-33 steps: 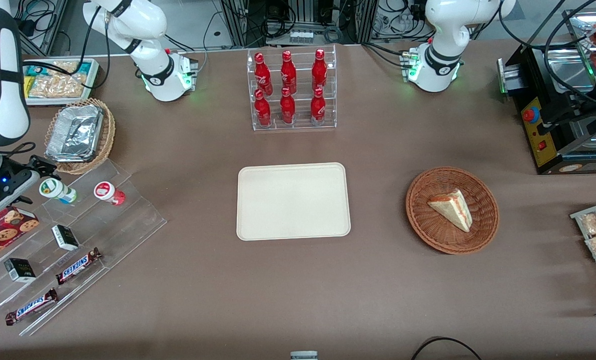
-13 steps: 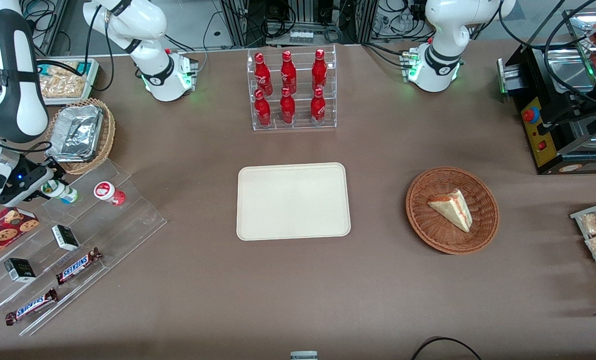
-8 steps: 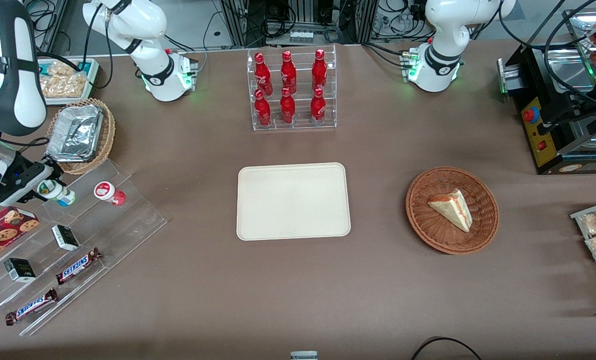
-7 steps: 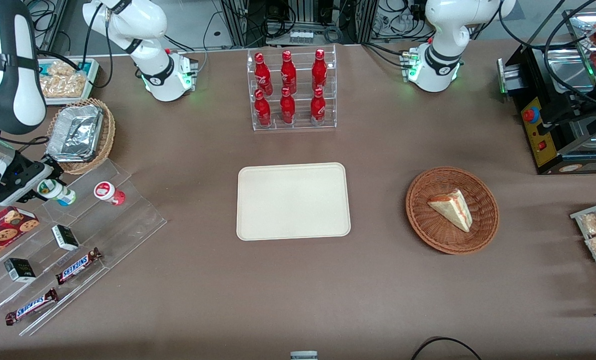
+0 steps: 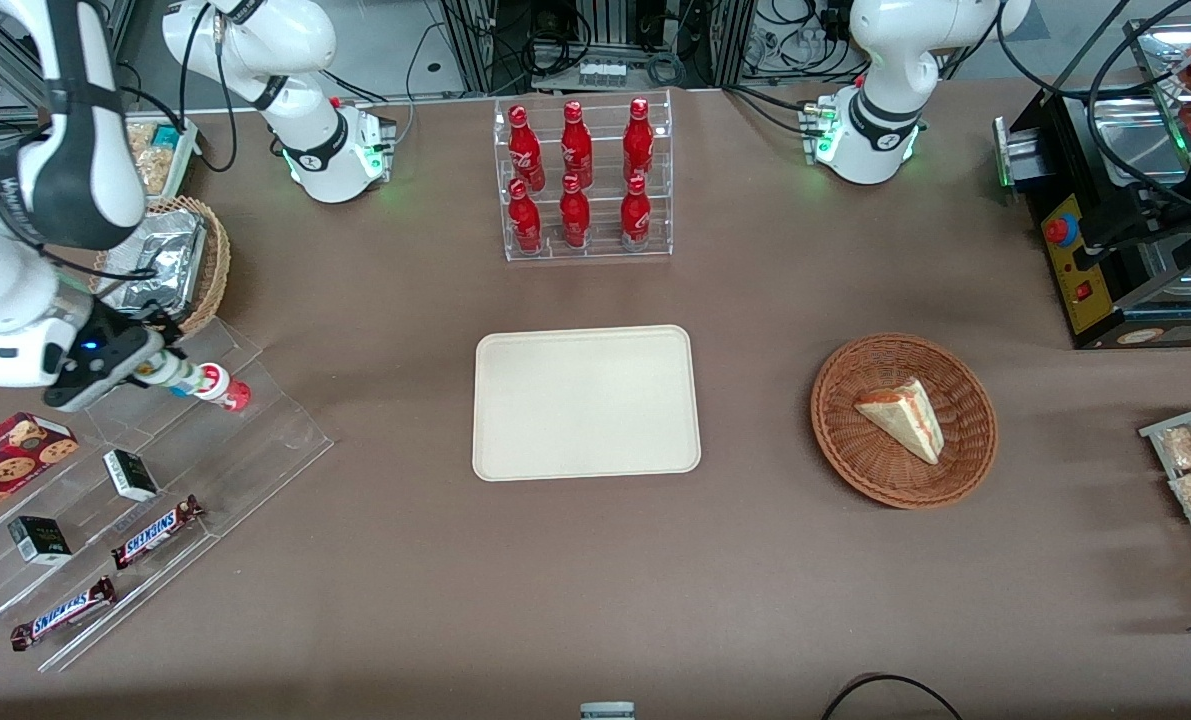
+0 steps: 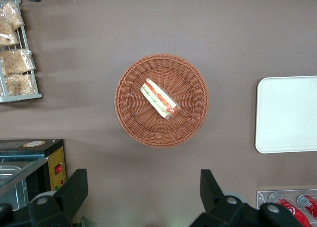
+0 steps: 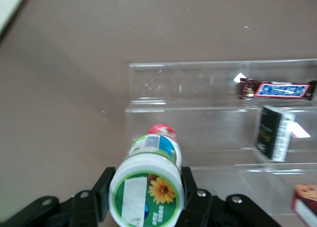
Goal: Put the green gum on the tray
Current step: 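Lift the gum tub off the acrylic stand with the right gripper, then carry the held gum tub over the cream tray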
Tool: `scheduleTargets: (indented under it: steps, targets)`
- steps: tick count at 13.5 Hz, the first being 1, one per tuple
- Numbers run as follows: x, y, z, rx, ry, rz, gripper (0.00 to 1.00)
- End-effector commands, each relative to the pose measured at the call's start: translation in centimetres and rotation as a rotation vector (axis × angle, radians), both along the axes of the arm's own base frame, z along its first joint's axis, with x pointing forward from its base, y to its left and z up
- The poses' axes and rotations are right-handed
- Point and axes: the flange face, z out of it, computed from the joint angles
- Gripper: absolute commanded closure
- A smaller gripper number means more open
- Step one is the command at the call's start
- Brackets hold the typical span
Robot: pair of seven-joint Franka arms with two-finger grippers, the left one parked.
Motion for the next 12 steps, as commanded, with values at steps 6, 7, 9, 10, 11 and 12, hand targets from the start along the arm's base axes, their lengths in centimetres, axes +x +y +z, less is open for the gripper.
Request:
scheduleTargets:
  steps: [6,7,9,10,11,12]
  targets:
    - [-1.8,17.7,-1.0,-0.084,0.057,-0.24,1.0]
    - [-2.2,19.7,-1.5,-0.088,0.06,-0.265,1.0]
    - [-2.8,23.2,-2.3,-0.088,0.051,-0.33,1.0]
    - [-3.3,25.4,-3.0,-0.09,0.047,-0.354,1.0]
    - [-3.7,27.6,-3.5,-0.088,0.038,-0.378,1.0]
    - [-4.1,29.8,-4.1,-0.087,0.03,-0.411,1.0]
